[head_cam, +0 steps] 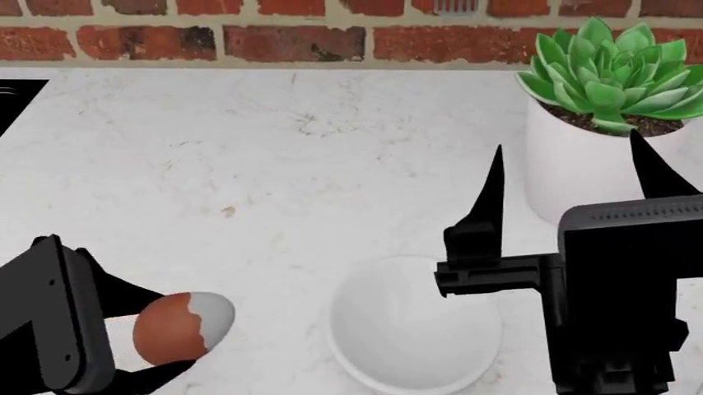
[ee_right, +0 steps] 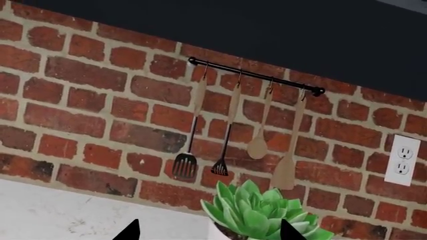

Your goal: Place the eggs and milk next to the bowl.

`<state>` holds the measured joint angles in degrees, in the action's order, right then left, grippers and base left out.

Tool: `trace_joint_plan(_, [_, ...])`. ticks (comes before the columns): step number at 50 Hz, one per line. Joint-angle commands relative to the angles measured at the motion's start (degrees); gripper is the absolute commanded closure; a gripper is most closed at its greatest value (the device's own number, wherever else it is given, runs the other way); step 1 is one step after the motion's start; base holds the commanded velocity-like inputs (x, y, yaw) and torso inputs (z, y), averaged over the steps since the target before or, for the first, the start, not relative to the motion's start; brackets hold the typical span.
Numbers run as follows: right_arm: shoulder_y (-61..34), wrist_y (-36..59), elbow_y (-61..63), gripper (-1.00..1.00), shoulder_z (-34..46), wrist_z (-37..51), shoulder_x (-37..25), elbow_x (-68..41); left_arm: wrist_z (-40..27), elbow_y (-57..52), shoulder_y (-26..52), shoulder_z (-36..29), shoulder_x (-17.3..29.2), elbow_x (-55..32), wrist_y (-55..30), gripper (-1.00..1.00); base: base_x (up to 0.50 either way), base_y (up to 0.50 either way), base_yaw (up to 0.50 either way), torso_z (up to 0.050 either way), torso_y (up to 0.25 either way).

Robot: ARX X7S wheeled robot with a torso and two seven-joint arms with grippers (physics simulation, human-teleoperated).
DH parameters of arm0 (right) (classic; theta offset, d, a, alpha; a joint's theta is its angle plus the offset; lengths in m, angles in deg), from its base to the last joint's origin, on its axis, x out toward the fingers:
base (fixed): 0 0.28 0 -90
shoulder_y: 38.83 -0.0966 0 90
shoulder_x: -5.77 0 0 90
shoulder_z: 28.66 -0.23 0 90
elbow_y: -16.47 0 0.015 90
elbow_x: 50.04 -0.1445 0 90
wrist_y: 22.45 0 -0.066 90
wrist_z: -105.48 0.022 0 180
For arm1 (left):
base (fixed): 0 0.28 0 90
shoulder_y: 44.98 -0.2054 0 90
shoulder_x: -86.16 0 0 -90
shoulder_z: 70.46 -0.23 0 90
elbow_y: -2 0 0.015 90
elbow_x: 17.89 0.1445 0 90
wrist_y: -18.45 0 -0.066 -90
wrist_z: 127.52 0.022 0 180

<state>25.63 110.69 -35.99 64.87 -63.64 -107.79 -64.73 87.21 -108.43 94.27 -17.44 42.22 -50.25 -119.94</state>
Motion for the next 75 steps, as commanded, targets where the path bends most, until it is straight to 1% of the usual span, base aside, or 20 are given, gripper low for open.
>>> trace_joint_plan(1, [0.3,0.3,1.0,-1.00,-2.0,-1.2,0.7,0.5,2.7,-5.7,2.0,-1.6,-2.0,-0.1,-3.9,1.00,0.00,0.00,0.00,0.000,0.000])
trace_joint_plan(31, [1.3,-0.3,1.1,-1.00,-1.9,-0.6,0.4,0.3,5.1,-5.6,3.9,-6.9,-6.7,1.2,-2.7,1.00,0.00,0.00,0.00,0.000,0.000])
trace_joint_plan(65, [1.4,0.0,1.4,-1.00,-2.1,0.0,0.0,-0.3,6.8,2.2,4.8,-12.3,-11.6,5.6,1.9,1.00,0.00,0.00,0.00,0.000,0.000])
trace_joint_plan(75, [1.8,-0.5,1.2,-1.00,-2.1,0.2,0.0,-0.3,6.8,3.9,4.4,-13.2,-12.2,6.3,3.0,1.00,0.00,0.00,0.00,0.000,0.000])
